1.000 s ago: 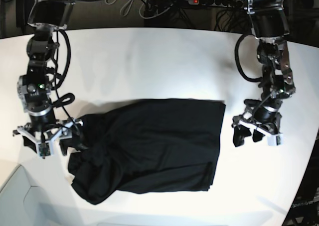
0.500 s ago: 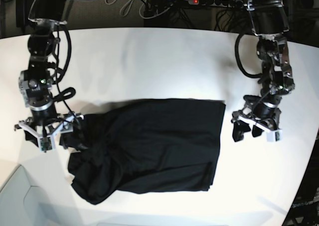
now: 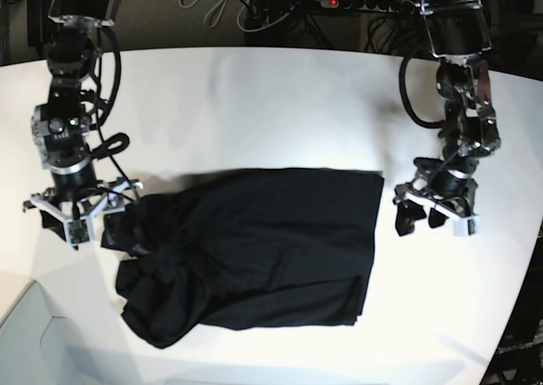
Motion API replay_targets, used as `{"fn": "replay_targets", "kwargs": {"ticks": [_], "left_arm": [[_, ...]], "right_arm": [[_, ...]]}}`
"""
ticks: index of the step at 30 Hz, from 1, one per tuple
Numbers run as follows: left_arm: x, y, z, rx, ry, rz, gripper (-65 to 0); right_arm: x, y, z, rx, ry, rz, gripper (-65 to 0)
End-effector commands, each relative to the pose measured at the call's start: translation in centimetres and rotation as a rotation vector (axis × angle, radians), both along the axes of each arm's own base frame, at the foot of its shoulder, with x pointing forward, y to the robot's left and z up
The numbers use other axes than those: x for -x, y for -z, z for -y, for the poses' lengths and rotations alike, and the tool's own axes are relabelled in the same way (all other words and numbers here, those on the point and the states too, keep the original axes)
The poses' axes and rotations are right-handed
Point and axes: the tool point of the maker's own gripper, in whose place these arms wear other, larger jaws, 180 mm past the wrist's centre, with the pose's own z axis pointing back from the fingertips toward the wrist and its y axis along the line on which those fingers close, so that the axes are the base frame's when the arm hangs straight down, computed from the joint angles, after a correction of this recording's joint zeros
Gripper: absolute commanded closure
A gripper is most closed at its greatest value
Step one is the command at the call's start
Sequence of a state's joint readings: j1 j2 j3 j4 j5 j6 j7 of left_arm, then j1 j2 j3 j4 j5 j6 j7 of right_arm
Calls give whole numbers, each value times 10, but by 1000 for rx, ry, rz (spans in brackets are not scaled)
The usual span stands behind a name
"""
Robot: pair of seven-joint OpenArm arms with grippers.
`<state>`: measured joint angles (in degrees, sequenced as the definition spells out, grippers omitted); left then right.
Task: Layout the t-shirt on the table in an organized manner, then fold the t-shirt properly
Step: 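Open both grippers and raise them off the shirt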
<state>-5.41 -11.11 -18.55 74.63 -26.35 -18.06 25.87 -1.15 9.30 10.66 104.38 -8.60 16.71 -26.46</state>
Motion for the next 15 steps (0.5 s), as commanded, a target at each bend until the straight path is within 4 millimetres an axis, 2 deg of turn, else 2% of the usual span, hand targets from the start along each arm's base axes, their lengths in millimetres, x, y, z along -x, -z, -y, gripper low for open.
{"fn": "replay_targets", "kwargs": {"ticks": [1,7,12,15], "left_arm": [[-7,-16,-4,-5,-3,54,-423],[-2,-11,-4,-6,-4,43,-424],[1,3,-14,-13,-14,3,-424],[2,5,-16,-15,-17,-5,-424]], "right_arm": [[-1,-12,-1,5,-9,44,-370],[9,0,0,-18,9,14,-374],[18,-4,-4,-47,28,32,-427],[22,-8,-6,-43,25,41,-432]]}}
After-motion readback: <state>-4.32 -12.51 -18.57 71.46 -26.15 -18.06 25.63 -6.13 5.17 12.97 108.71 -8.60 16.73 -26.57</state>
